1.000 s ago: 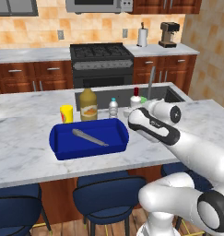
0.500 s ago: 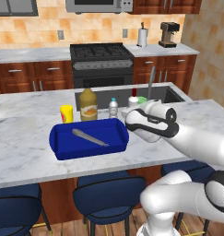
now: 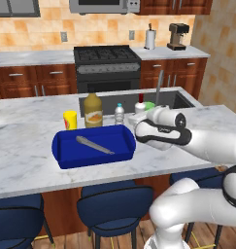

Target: Place the drinks on the dining counter in a tight cluster.

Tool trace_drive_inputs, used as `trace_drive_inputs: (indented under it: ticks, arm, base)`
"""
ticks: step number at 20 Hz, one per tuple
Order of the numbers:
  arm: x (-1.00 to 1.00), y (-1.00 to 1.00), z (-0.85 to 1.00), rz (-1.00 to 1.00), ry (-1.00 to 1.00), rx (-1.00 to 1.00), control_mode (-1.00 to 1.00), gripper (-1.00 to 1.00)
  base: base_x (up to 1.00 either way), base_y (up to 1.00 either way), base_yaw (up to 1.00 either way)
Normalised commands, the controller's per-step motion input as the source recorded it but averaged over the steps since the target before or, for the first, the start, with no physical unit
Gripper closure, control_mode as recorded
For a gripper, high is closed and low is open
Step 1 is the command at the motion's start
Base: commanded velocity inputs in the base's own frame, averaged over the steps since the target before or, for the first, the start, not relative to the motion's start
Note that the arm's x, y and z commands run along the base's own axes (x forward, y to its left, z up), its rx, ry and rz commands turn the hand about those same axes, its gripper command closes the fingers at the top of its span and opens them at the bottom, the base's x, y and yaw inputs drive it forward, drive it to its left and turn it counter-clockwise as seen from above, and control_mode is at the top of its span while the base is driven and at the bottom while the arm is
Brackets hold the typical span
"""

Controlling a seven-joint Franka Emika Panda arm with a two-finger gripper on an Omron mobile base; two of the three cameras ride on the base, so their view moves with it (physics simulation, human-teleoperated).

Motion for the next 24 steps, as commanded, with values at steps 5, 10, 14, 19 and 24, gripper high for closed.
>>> trace_drive_inputs:
  ticks: [5, 10, 14, 19, 24]
  arm:
    - [0.27, -0.01, 0.0, 0.07, 0.02, 0.0, -1.0, 1.0]
    - [0.27, 0.05, -0.01, 0.06, 0.0, 0.0, -1.0, 1.0]
    - [0.14, 0.01, -0.12, 0.07, 0.0, 0.0, -1.0, 1.0]
    - [0.12, 0.0, -0.2, 0.07, 0.0, 0.0, -1.0, 1.0]
    - [0.18, 0.0, -0.12, 0.06, 0.0, 0.0, -1.0, 1.0]
  base:
    - [0.0, 0.0, 0.0]
    - [0.0, 0.0, 0.0]
    - [0.0, 0.0, 0.0]
    - [0.0, 0.0, 0.0]
    - [0.0, 0.0, 0.0]
